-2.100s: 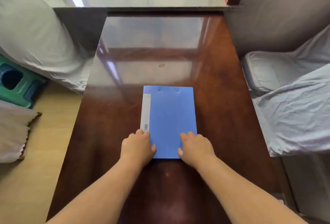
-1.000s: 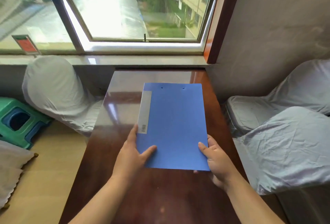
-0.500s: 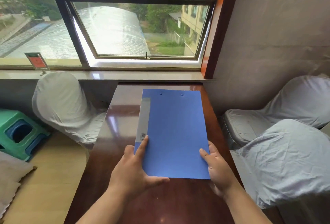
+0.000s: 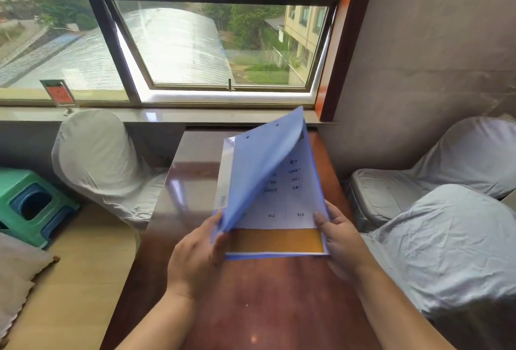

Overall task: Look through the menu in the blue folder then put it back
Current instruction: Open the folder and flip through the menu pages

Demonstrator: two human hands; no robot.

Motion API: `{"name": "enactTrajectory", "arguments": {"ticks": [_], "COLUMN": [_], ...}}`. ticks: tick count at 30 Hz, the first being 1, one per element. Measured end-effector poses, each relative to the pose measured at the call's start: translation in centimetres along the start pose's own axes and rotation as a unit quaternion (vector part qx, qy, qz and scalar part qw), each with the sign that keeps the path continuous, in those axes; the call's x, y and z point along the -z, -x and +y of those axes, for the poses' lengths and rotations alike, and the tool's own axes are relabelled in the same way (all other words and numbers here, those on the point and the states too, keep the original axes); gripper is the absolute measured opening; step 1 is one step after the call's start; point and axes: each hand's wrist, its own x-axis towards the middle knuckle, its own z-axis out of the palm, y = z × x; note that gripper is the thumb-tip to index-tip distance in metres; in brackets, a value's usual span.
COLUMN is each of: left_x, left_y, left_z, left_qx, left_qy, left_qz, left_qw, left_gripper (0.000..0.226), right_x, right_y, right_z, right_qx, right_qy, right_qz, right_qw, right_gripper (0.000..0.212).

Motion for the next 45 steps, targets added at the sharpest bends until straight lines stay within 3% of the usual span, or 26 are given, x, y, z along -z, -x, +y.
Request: {"name": "enactTrajectory", "arguments": {"ticks": [2, 9, 16, 21, 24, 26, 27, 30, 32, 35, 40, 45], "left_x": [0.4, -0.2, -0.2, 1.2, 3.3, 4.6, 4.8, 3.6, 2.2, 0.4, -0.7, -0.5], "left_y": [-0.5, -1.9, -1.4, -3.0, -4.3, -4.7, -4.7, -4.3, -3.8, -3.3, -3.2, -3.3], "left_z": [-0.2, -1.2, -1.9, -5.7, -9.1, -10.0, -9.5, -5.1, -1.4, 3.0, 5.3, 5.4], "left_qx": [0.037, 0.253, 0.301, 0.367, 0.427, 0.444, 0.398, 0.123, -0.041, -0.221, -0.248, -0.256], "left_qy": [0.010, 0.231, 0.254, 0.259, 0.227, 0.113, 0.057, -0.036, -0.036, -0.061, -0.069, -0.058], "left_qz": [0.032, 0.057, 0.085, 0.233, 0.251, 0.212, 0.192, 0.125, 0.046, -0.088, -0.184, -0.172], "left_qw": [0.999, 0.938, 0.915, 0.862, 0.839, 0.863, 0.895, 0.984, 0.997, 0.969, 0.949, 0.949], "left_gripper": [0.077, 0.076, 0.075, 0.037, 0.070, 0.101, 0.102, 0.063, 0.046, 0.051, 0.072, 0.067], "right_x": [0.3, -0.1, -0.2, 0.2, 0.6, 0.6, 0.4, -0.5, -1.3, -2.5, -3.3, -3.2], "right_y": [-0.2, 0.0, -0.3, -0.2, -0.1, 0.0, 0.1, 0.2, 0.3, 0.4, 0.5, 0.5], "right_z": [0.0, -1.4, -1.0, -1.5, -1.7, -1.7, -1.6, -1.2, -0.8, -0.5, -0.4, -1.0], "right_qx": [-0.001, 0.011, -0.012, -0.005, -0.009, -0.009, -0.009, -0.010, -0.009, -0.007, -0.002, 0.015], "right_qy": [0.008, -0.026, -0.008, -0.010, -0.011, -0.015, -0.017, -0.028, -0.031, -0.039, -0.041, -0.033], "right_qz": [0.028, 0.045, 0.057, 0.056, 0.068, 0.074, 0.073, 0.063, 0.054, 0.045, 0.018, 0.004], "right_qw": [1.000, 0.999, 0.998, 0.998, 0.998, 0.997, 0.997, 0.998, 0.998, 0.998, 0.999, 0.999], "right_gripper": [0.029, 0.024, 0.026, 0.029, 0.043, 0.043, 0.040, 0.034, 0.038, 0.029, 0.032, 0.034]}}
